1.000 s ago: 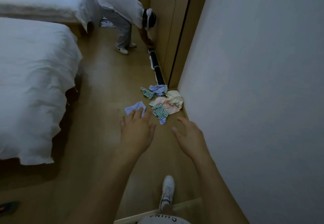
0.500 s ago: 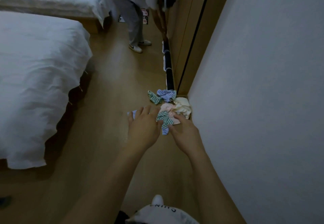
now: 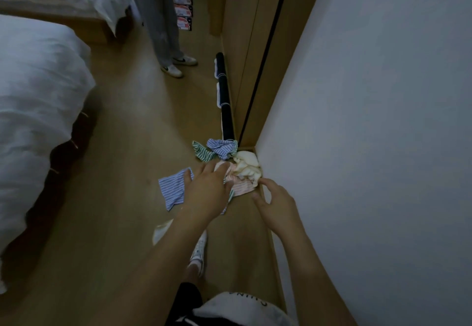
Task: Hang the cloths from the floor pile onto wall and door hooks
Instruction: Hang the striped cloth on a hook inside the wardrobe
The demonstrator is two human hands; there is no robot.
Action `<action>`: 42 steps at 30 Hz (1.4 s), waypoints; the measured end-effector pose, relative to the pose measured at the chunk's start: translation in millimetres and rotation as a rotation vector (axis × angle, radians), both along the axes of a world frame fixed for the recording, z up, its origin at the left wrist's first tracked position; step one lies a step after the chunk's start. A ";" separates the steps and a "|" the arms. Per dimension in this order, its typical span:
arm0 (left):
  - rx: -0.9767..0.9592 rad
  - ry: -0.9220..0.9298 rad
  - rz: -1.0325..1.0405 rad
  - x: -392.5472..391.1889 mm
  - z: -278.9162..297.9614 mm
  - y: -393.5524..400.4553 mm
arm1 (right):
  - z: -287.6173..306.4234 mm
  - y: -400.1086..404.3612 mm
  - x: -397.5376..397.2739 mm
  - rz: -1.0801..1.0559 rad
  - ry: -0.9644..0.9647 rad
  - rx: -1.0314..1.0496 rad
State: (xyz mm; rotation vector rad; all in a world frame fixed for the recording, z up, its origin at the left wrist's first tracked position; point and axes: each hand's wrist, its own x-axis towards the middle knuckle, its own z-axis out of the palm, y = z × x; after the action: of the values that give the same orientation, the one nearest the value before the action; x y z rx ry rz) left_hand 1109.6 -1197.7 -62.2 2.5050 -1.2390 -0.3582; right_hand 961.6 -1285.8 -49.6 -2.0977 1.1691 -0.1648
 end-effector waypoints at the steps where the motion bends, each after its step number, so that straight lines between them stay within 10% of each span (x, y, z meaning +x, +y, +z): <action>1: 0.002 0.008 0.005 13.4 -4.3 -13.3 | -3.0 -13.3 11.6 0.001 0.019 0.000; 20: 0.258 0.136 0.033 226.0 -140.3 -188.3 | -135.7 -213.5 218.5 0.130 0.323 0.234; 42: 0.398 0.533 0.086 262.2 -583.2 -261.2 | -534.3 -320.8 273.2 0.416 0.515 0.308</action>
State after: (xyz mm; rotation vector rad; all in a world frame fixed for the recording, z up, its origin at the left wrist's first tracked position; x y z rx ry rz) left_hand 1371.9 -1458.9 -645.3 2.4997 -0.9049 -1.2597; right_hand 1234.8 -1606.6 -584.0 -2.1019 0.9241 0.7399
